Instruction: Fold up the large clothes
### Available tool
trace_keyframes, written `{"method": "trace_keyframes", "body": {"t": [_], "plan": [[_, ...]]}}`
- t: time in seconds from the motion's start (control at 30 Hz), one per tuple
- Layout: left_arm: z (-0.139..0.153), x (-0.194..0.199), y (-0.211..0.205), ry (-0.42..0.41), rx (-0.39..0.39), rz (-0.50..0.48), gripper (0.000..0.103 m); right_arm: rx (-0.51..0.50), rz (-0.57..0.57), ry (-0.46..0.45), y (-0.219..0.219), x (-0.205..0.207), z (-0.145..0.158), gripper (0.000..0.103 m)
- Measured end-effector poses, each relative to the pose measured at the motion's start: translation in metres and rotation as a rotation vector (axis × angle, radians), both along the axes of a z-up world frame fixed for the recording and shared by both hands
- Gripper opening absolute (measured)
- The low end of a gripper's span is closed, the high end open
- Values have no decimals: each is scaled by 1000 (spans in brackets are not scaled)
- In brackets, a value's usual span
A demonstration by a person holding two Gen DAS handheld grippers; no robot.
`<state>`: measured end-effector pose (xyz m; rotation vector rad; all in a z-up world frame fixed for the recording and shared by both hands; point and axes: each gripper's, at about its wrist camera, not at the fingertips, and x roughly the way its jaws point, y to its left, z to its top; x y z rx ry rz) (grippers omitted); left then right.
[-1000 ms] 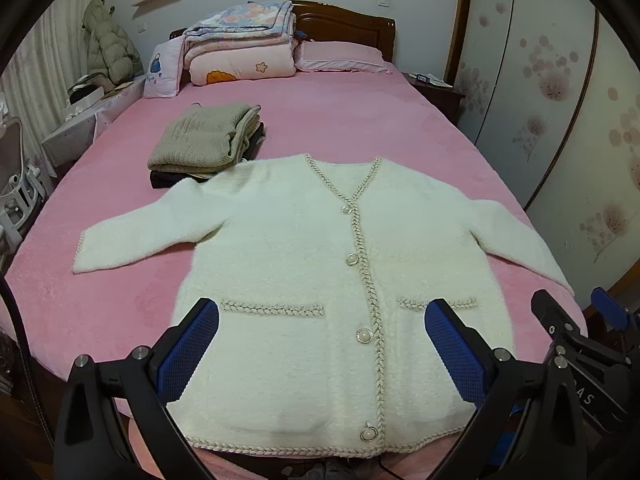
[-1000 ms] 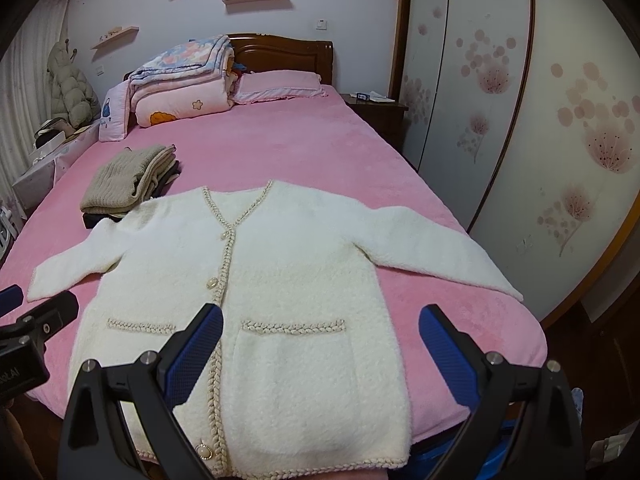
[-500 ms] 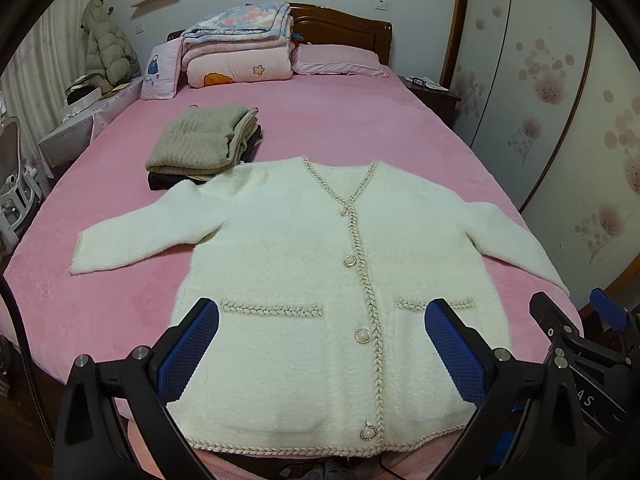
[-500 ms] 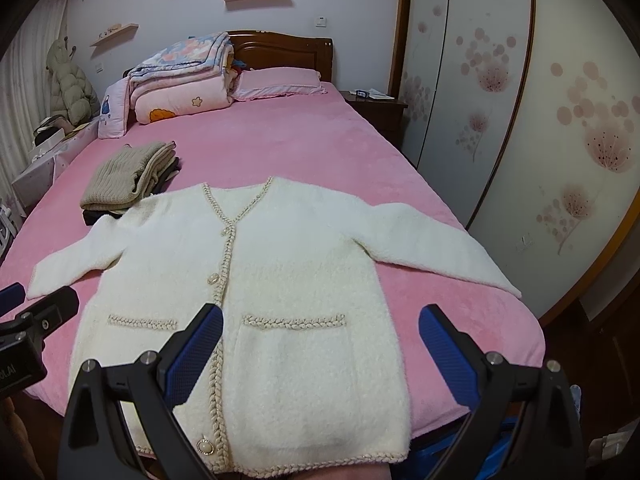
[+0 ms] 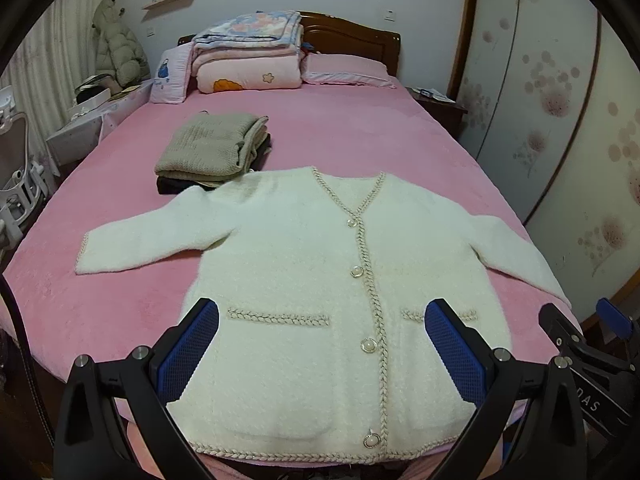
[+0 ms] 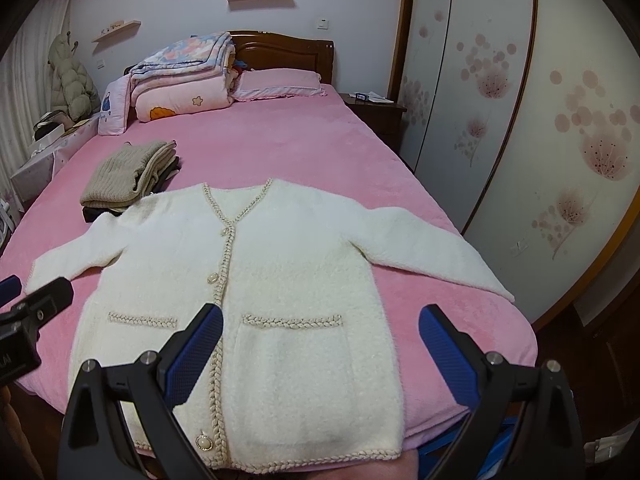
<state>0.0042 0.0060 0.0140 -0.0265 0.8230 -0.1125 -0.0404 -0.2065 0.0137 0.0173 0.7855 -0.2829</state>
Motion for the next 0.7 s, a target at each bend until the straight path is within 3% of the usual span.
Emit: {"method": "trace_keyframes", "body": {"t": [0.37,0.7], "plan": [[1,14,0,-26,5,29,102,14,-10,15,-23,18,4,99],[10,33,6,-15,8,37,102,-3,-52,-40,-45,25,25,99]]}}
